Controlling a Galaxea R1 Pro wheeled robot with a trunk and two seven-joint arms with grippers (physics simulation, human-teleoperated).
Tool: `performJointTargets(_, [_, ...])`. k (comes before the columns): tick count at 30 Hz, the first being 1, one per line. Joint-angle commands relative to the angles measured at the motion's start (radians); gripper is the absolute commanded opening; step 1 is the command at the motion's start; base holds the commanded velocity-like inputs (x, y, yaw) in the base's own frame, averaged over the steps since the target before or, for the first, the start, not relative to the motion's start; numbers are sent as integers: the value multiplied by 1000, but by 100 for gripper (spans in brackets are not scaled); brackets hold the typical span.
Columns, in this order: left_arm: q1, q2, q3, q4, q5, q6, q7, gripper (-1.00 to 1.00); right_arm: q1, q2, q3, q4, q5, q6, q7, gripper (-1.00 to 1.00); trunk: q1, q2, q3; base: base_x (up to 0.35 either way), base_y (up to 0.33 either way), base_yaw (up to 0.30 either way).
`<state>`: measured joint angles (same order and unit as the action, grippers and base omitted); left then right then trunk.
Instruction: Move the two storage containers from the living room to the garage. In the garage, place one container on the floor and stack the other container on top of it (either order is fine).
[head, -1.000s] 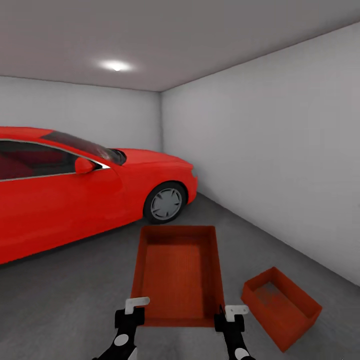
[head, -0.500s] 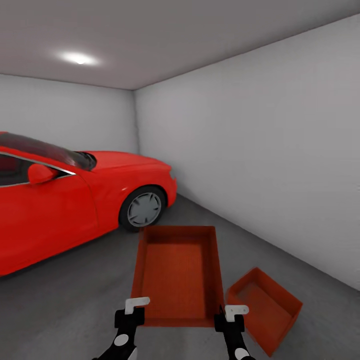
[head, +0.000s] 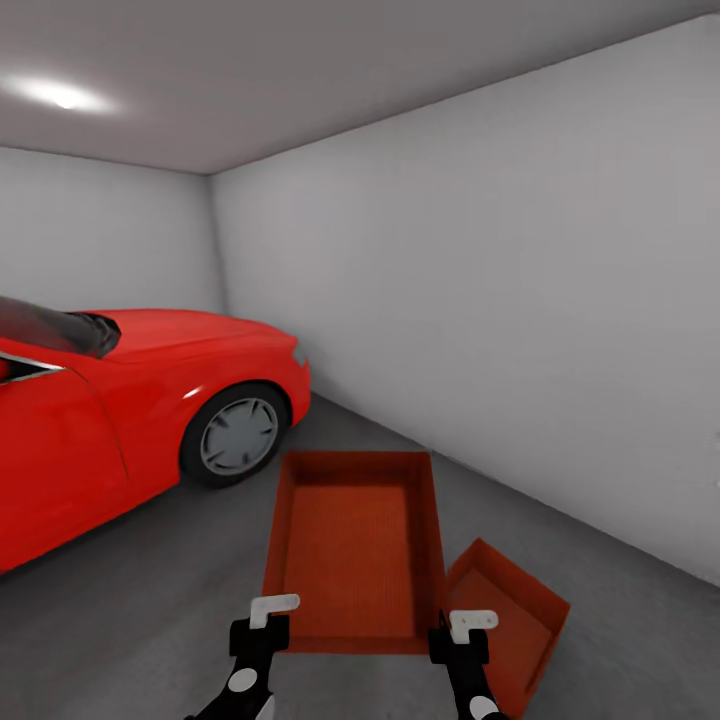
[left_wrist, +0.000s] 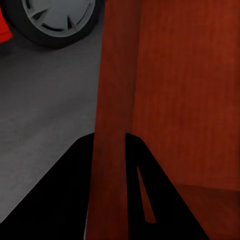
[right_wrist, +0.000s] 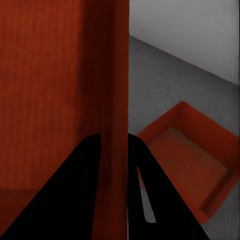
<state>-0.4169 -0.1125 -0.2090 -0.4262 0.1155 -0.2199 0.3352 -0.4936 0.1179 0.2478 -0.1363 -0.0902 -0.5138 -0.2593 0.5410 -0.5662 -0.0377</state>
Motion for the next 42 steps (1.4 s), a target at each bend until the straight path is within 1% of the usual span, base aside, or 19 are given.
performJointTargets(1, [0,1,-3,3,21,-2,8,-100,-2,0,-38,-23,-11,-49,2,-100,1,-2,-2,322,0,-281])
performJointTargets(13, [0,1,-3,3,21,-2,7,-100,-2,0,-38,-23,-11,-49,2,-100,1,-2,-2,321,77,-281])
performJointTargets(42, [0,1,-3,2,21,-2,7,-100,-2,0,-38,-23,-11,-49,2,-100,1,-2,-2,312,184,-281])
